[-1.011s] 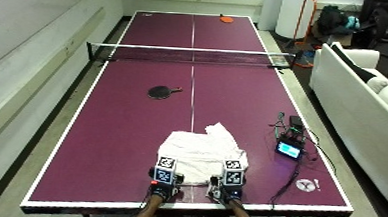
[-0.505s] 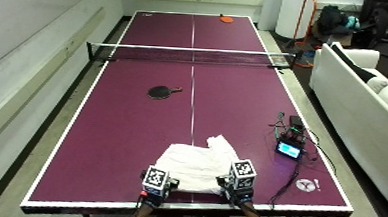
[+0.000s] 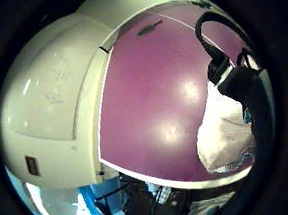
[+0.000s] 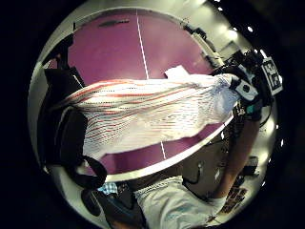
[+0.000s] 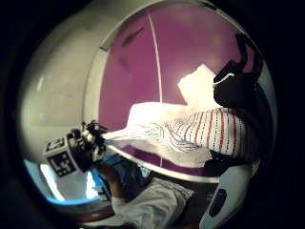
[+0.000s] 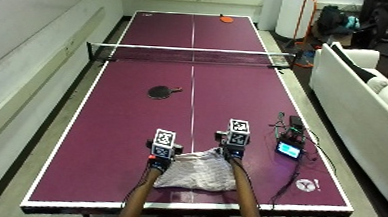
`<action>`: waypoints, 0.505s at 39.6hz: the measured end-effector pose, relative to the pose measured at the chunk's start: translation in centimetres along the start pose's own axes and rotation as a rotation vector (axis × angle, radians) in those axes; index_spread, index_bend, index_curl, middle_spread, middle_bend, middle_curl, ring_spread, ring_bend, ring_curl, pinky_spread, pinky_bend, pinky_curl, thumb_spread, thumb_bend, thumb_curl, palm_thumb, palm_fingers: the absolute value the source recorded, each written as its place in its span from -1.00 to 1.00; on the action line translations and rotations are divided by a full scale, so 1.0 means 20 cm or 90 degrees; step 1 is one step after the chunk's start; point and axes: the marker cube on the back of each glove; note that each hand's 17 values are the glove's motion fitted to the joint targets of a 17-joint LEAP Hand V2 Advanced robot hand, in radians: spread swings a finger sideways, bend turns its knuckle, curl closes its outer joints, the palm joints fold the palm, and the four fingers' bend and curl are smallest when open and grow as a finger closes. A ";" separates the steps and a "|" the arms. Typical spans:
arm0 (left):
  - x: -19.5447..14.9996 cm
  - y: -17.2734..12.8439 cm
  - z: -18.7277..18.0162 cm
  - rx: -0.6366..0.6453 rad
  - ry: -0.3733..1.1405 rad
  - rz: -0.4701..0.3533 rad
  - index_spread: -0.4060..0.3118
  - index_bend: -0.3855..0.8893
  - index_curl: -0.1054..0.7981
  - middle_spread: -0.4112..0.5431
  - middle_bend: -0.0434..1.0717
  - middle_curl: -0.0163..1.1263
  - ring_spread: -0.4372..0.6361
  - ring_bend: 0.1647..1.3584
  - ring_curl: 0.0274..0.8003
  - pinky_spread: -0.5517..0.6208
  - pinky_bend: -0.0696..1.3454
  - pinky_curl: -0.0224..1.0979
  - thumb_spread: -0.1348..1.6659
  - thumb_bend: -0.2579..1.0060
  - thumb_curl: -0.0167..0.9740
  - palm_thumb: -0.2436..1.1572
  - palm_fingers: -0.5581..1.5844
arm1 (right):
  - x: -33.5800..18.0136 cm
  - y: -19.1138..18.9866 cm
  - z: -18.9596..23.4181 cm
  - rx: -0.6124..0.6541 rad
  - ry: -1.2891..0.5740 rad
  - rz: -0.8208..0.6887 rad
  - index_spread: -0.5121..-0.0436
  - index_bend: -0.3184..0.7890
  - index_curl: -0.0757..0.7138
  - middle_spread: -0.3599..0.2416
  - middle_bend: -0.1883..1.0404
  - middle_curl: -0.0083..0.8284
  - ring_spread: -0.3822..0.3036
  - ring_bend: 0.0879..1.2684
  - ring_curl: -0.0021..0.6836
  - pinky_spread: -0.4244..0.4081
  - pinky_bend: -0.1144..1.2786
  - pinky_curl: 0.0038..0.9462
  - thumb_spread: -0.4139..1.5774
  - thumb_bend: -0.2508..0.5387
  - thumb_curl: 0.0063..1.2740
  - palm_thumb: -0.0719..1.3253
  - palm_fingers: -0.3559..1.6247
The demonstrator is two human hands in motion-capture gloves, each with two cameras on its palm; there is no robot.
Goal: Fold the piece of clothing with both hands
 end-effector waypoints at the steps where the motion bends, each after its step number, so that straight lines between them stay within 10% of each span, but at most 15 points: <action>1: 0.01 0.00 -0.03 -0.010 -0.002 -0.002 -0.83 0.02 0.22 -0.92 0.21 -0.06 -0.85 -0.13 0.01 -0.34 -0.70 -0.43 0.56 -0.53 -0.44 0.19 0.69 | -0.01 -0.02 0.01 -0.021 0.015 0.009 -0.26 -0.27 -0.08 -0.70 0.04 0.09 -0.69 0.20 0.30 -0.64 -0.26 -0.22 0.43 -0.21 -0.46 0.51 0.67; 12: 0.01 -0.02 -0.01 0.064 0.012 -0.047 -0.77 -0.09 0.25 -0.90 0.17 -0.04 -0.84 -0.06 0.07 -0.26 -0.70 -0.42 0.60 -0.56 -0.46 0.23 0.54 | 0.10 -0.13 0.11 0.056 0.023 0.099 -0.30 -0.30 -0.16 -0.75 -0.06 0.06 -0.70 0.14 0.28 -0.56 -0.18 -0.18 0.39 -0.44 -0.47 0.45 0.37; 20: 0.00 -0.10 0.50 0.076 0.000 0.009 -0.53 -0.18 0.19 -0.70 -0.46 -0.17 -0.69 -0.14 0.07 -0.07 -0.55 -0.32 0.62 -0.55 -0.44 0.30 0.22 | 0.44 -0.18 0.52 0.111 -0.081 0.184 -0.32 -0.26 -0.17 -0.70 -0.27 -0.01 -0.63 -0.21 0.12 -0.31 -0.05 -0.14 0.40 -0.43 -0.47 0.38 0.14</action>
